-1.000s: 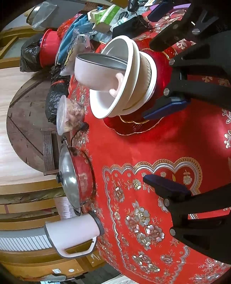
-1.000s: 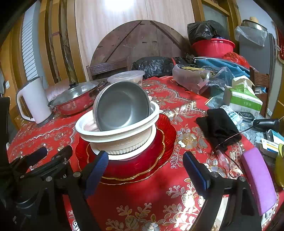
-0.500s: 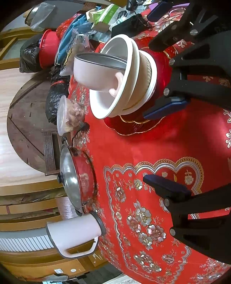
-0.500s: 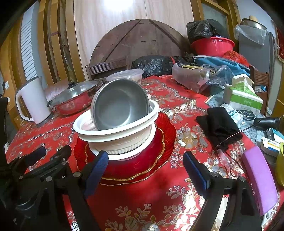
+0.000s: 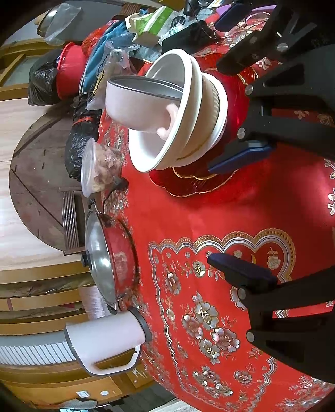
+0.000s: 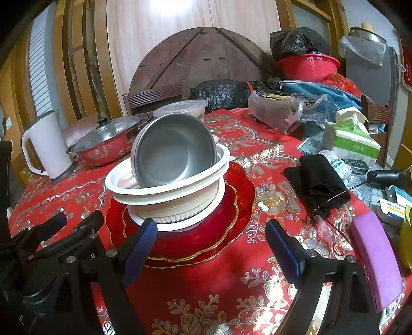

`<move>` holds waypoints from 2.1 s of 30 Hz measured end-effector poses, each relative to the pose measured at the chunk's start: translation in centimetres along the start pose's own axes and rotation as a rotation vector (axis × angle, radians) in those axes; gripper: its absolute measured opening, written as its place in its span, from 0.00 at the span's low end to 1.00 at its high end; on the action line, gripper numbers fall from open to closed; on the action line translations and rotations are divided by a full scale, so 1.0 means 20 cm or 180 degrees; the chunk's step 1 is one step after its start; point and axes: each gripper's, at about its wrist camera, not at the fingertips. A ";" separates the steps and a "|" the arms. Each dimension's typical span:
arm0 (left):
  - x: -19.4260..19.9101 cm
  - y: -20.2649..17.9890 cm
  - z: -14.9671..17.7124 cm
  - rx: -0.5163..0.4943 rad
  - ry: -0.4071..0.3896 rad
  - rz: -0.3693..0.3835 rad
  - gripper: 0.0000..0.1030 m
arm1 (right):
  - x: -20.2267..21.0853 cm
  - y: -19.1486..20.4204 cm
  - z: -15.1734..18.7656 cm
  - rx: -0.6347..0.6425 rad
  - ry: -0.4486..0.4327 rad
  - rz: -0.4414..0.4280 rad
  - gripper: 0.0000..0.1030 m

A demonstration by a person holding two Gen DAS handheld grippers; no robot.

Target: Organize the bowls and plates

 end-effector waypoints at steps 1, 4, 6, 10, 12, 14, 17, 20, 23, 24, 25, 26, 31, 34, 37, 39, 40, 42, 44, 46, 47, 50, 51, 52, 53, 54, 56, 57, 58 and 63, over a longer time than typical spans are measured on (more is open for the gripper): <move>0.00 0.00 0.00 -0.0001 0.0000 0.0000 0.61 | 0.00 0.00 0.00 0.0001 -0.0002 0.0002 0.85; 0.00 0.00 0.00 0.0001 0.0009 0.0005 0.61 | 0.00 0.00 0.00 0.0002 0.0000 0.0002 0.85; 0.00 0.00 0.00 0.0005 0.0014 0.0012 0.61 | 0.00 0.00 0.00 0.0003 -0.0004 0.0002 0.85; 0.00 0.00 0.00 0.0006 0.0008 0.0011 0.61 | 0.00 0.00 0.00 0.0004 -0.0013 0.0010 0.85; 0.00 0.00 0.00 0.0004 0.0007 0.0006 0.61 | 0.01 -0.01 0.00 0.0000 -0.0017 0.0009 0.85; 0.00 0.00 0.00 -0.0006 0.0004 0.0000 0.61 | 0.01 -0.01 0.01 -0.0005 -0.0012 0.0011 0.85; 0.00 0.00 0.00 -0.0004 0.0001 0.0005 0.61 | 0.01 -0.01 0.01 -0.0009 -0.0009 0.0017 0.85; 0.00 0.00 0.00 0.0006 -0.0007 0.0026 0.61 | 0.01 -0.01 0.00 -0.0007 -0.0012 0.0021 0.85; 0.00 -0.01 0.01 0.0004 -0.0018 0.0026 0.61 | 0.02 -0.01 0.00 0.0001 -0.0020 0.0035 0.85; 0.00 -0.01 0.01 0.0006 -0.0015 0.0027 0.61 | 0.02 -0.01 0.00 0.0001 -0.0018 0.0038 0.85; 0.00 0.00 0.01 0.0008 -0.0014 0.0031 0.61 | 0.02 -0.01 0.00 0.0002 -0.0019 0.0039 0.85; 0.00 -0.01 0.01 0.0010 -0.0014 0.0037 0.61 | 0.02 -0.01 0.00 0.0002 -0.0022 0.0039 0.85; 0.00 0.00 0.01 0.0010 -0.0019 0.0037 0.61 | 0.02 0.00 0.00 -0.0003 -0.0032 0.0046 0.85; 0.01 -0.01 0.00 0.0011 -0.0024 0.0040 0.61 | 0.03 0.00 0.01 0.0005 -0.0050 0.0065 0.85; 0.01 -0.01 0.01 0.0012 -0.0016 0.0044 0.61 | 0.03 0.00 0.01 0.0004 -0.0050 0.0068 0.85; 0.01 -0.01 0.00 0.0011 -0.0017 0.0045 0.61 | 0.03 0.00 0.01 0.0006 -0.0051 0.0068 0.85; 0.01 -0.01 0.00 0.0009 -0.0017 0.0041 0.61 | 0.03 0.00 0.01 0.0006 -0.0049 0.0068 0.85; 0.01 -0.01 0.00 0.0016 -0.0020 0.0045 0.61 | 0.03 0.00 0.01 0.0003 -0.0053 0.0064 0.85; 0.01 -0.01 0.00 0.0012 -0.0017 0.0046 0.61 | 0.03 0.00 0.01 0.0008 -0.0050 0.0069 0.85; 0.01 -0.01 0.01 0.0015 -0.0017 0.0048 0.61 | 0.03 0.00 0.01 0.0006 -0.0051 0.0069 0.85; 0.01 -0.01 0.01 0.0016 -0.0013 0.0051 0.61 | 0.03 0.00 0.01 0.0005 -0.0049 0.0068 0.85; 0.01 -0.01 0.00 0.0013 -0.0005 0.0052 0.61 | 0.03 -0.01 0.01 -0.0007 -0.0036 0.0058 0.85; 0.01 -0.01 0.00 0.0013 -0.0006 0.0053 0.61 | 0.03 -0.01 0.01 -0.0007 -0.0037 0.0060 0.85; 0.01 -0.01 0.00 0.0016 -0.0005 0.0057 0.61 | 0.03 -0.01 0.01 -0.0005 -0.0041 0.0062 0.85; 0.01 -0.01 0.01 0.0017 -0.0005 0.0058 0.61 | 0.03 -0.01 0.01 -0.0003 -0.0045 0.0064 0.85; 0.01 -0.01 0.01 0.0017 -0.0007 0.0058 0.61 | 0.03 -0.01 0.01 -0.0003 -0.0046 0.0066 0.85; 0.00 -0.01 0.01 0.0014 -0.0003 0.0055 0.61 | 0.03 -0.01 0.01 -0.0001 -0.0045 0.0067 0.85; 0.00 -0.01 0.01 0.0014 0.0002 0.0059 0.61 | 0.03 -0.01 0.01 -0.0004 -0.0043 0.0065 0.85; 0.00 -0.01 0.01 0.0018 0.0012 0.0073 0.61 | 0.03 -0.01 0.01 -0.0013 -0.0037 0.0062 0.85; -0.01 -0.01 0.01 0.0028 0.0029 0.0123 0.61 | 0.03 -0.01 0.01 -0.0022 -0.0024 0.0071 0.85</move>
Point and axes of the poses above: each gripper's, at about its wrist camera, not at the fingertips, and x roughly against the way its jaws point, y to its left, z to its underside, and after that the axes turned 5 degrees about -y, right-handed
